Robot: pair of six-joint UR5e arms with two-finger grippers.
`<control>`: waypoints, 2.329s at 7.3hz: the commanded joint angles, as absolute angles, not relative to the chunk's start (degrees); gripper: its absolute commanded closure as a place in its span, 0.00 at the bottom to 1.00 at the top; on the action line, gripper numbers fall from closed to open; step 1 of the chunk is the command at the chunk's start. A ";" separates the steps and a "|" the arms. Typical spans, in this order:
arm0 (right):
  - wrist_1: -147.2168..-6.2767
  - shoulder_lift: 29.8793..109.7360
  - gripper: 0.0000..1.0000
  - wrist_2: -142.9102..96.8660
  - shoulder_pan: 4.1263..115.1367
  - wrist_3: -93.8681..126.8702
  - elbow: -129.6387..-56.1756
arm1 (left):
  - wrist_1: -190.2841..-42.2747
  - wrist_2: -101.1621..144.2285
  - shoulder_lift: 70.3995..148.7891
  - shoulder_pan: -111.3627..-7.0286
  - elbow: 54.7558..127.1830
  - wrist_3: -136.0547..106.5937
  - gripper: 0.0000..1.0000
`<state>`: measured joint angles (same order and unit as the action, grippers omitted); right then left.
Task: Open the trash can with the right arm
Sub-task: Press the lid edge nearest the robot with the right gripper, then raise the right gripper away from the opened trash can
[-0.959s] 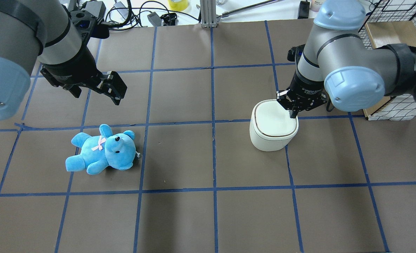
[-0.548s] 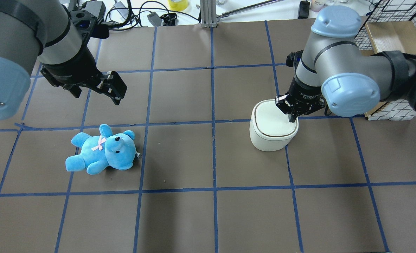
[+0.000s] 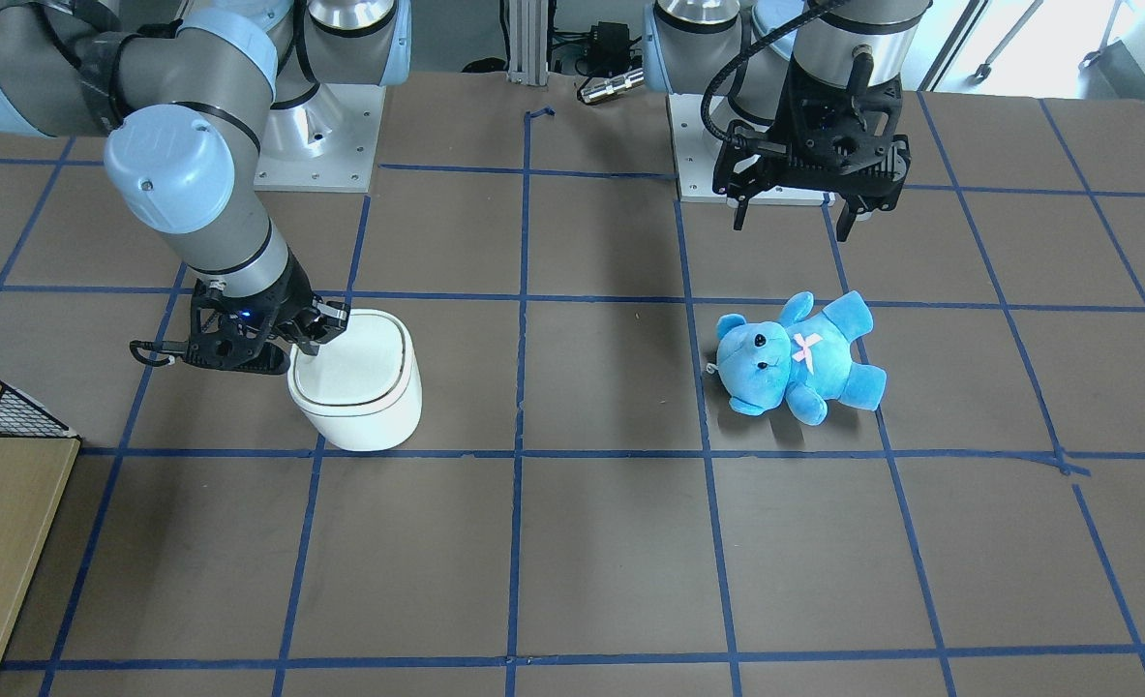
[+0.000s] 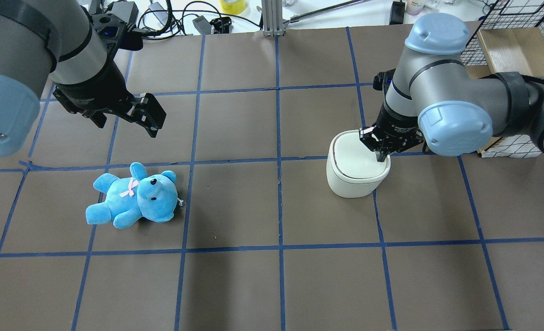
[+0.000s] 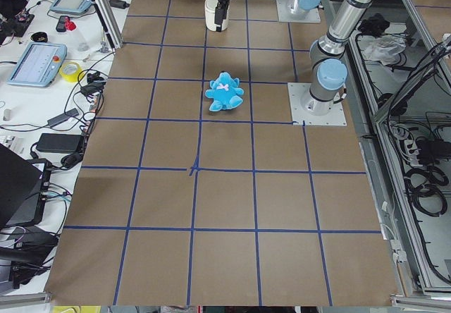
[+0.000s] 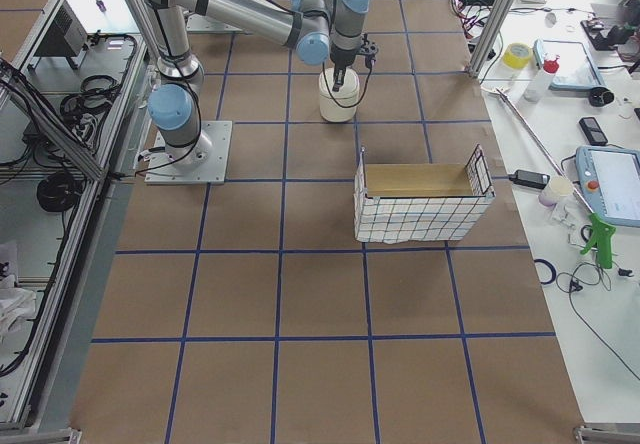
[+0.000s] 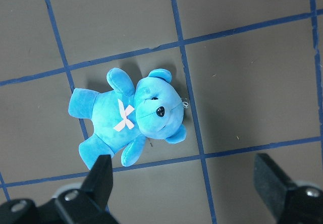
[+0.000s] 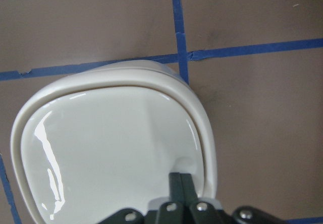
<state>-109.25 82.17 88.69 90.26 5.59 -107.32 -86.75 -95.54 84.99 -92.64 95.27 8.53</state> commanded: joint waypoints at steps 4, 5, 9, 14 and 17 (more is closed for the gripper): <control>-108.63 84.45 0.60 88.77 90.35 5.80 -103.81 | -86.75 -95.54 84.99 -92.64 95.27 8.53 0.00; -108.20 85.68 0.53 88.94 90.35 5.80 -102.67 | -86.75 -95.54 84.99 -92.64 95.27 8.53 0.00; -101.54 90.00 0.00 89.30 89.91 5.80 -97.75 | -86.75 -95.54 84.99 -92.64 95.27 8.53 0.00; -87.64 93.78 0.00 89.82 89.91 5.80 -92.38 | -86.75 -95.54 84.99 -92.64 95.27 8.53 0.00; -87.45 93.87 0.00 89.91 90.00 5.80 -92.37 | -86.75 -95.54 84.99 -92.64 95.27 8.53 0.00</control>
